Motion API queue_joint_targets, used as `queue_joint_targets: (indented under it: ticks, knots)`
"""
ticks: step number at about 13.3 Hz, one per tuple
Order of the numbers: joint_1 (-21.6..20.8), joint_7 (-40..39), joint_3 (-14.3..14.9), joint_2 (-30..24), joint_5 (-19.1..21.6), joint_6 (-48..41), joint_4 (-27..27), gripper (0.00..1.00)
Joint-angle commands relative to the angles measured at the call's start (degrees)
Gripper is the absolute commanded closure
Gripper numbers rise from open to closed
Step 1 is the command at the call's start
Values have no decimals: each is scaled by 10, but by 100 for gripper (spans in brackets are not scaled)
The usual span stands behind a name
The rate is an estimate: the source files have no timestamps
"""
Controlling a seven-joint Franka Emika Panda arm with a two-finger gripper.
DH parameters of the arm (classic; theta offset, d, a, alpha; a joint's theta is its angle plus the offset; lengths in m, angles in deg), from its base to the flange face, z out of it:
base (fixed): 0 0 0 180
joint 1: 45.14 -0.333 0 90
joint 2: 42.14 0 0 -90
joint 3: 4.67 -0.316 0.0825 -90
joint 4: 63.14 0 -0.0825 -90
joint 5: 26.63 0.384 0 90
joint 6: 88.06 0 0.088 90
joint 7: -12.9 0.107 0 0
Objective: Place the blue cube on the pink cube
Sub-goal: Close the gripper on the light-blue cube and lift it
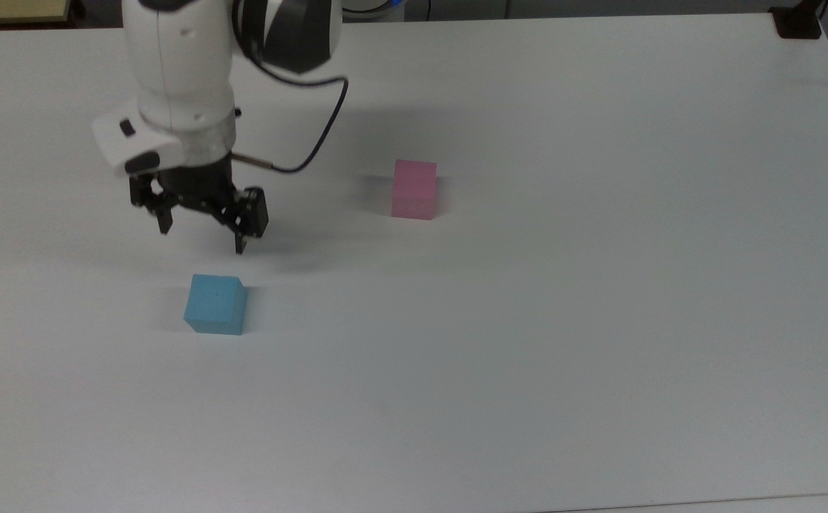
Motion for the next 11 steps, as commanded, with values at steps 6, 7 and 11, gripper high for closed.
queue_joint_targets:
  ticks: [6, 7, 11]
  knots:
    - [-5, 8, 9, 129, 24, 182, 17, 18]
    - [-6, 12, 8, 117, 37, 181, 22, 48]
    - [-46, 5, 4, -5, 58, 142, -48, 88]
